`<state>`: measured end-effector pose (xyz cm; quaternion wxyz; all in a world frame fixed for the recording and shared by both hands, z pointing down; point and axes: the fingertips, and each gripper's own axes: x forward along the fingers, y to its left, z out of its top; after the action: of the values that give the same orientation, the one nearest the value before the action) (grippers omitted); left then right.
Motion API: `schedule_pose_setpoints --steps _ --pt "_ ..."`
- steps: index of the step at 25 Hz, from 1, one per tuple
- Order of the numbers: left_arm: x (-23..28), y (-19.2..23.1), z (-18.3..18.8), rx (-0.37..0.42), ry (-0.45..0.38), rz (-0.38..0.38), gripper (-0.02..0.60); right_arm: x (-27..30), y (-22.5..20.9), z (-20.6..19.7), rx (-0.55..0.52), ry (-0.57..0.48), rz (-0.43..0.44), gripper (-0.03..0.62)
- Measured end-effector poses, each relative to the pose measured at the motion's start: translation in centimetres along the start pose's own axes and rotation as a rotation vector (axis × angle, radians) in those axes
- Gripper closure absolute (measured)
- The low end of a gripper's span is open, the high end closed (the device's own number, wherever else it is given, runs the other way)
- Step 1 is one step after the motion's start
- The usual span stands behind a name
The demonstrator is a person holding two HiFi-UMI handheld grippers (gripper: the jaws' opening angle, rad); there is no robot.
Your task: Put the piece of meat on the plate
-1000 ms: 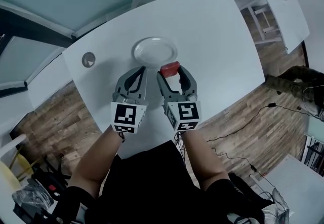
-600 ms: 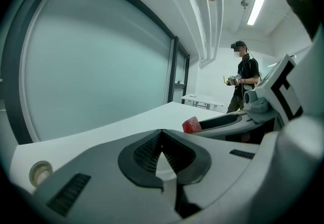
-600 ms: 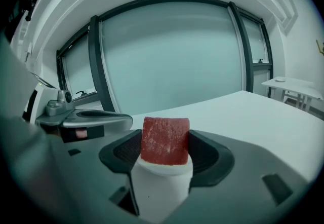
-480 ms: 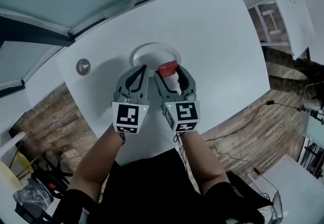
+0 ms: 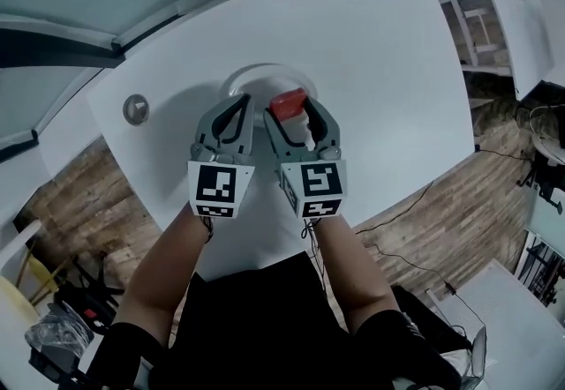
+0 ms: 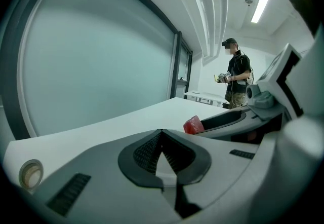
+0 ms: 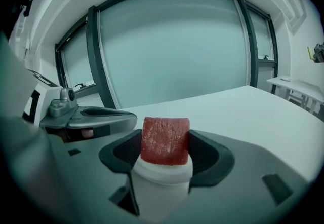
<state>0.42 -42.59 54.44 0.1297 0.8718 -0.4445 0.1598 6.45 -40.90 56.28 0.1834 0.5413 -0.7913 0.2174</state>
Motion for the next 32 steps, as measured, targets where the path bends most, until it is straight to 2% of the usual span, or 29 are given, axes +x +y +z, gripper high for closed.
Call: schedule_pose_setpoints --steps 12,23,27,32 --pt "1.1 1.1 -0.8 -0.014 0.016 0.009 0.578 2.1 0.4 -0.3 -0.025 0.079 -0.003 0.304" --pt "1.5 1.6 -1.1 -0.038 0.018 0.007 0.578 4.0 1.2 -1.6 -0.113 0.265 0.007 0.304" --pt "1.4 1.7 -1.4 -0.057 0.025 0.013 0.578 4.3 1.4 -1.9 -0.107 0.28 0.016 0.304" --pt "1.3 2.2 -1.1 -0.056 0.018 0.019 0.578 4.4 1.3 -1.6 -0.109 0.25 0.011 0.304"
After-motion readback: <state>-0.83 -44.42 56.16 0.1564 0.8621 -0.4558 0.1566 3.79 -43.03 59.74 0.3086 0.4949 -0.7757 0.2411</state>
